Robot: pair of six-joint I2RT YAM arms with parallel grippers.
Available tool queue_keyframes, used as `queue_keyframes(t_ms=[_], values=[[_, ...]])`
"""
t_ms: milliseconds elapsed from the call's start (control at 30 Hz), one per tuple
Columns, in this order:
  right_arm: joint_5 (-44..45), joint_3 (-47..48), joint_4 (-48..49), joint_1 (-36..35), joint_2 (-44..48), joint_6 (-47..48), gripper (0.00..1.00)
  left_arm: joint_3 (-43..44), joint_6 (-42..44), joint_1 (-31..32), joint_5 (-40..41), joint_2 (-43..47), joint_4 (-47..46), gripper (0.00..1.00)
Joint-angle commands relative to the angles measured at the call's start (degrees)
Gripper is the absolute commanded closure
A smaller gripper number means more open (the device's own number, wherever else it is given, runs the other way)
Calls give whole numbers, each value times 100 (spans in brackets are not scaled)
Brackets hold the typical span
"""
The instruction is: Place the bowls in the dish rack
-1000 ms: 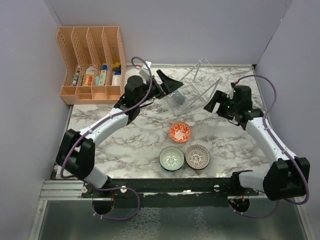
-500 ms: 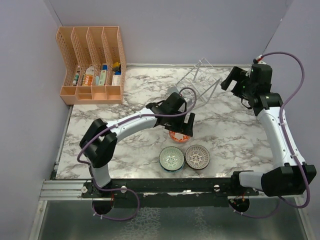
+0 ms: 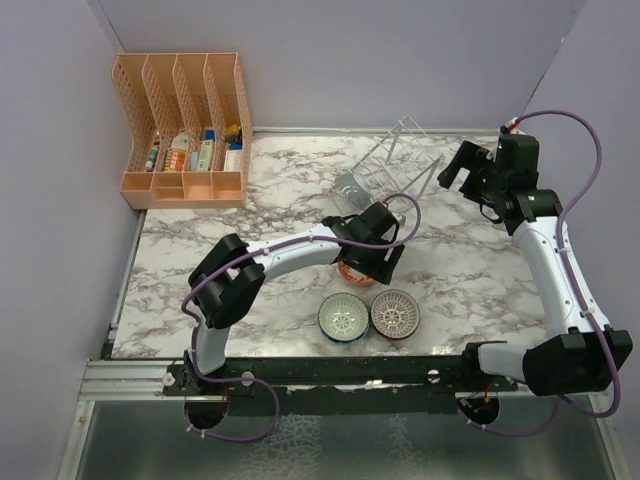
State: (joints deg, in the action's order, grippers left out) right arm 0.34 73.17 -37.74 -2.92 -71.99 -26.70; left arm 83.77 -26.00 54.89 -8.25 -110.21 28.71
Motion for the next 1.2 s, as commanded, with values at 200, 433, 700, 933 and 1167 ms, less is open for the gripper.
queue_keyframes(t_ms=[200,433,700,933,1167], values=[[-223,-93,29,19,168,23,1,146,489,19,1127,-334,-145,37],[-198,-68,29,18,132,40,0,59,589,21,1145,-448,-278,50],[-140,-140,30,19,176,85,0,-54,709,21,1224,-524,-313,66],[-100,-20,-14,19,152,79,1,-64,756,21,1270,-286,-321,100],[-108,61,7,19,99,27,1,630,601,6,1254,373,-32,100]])
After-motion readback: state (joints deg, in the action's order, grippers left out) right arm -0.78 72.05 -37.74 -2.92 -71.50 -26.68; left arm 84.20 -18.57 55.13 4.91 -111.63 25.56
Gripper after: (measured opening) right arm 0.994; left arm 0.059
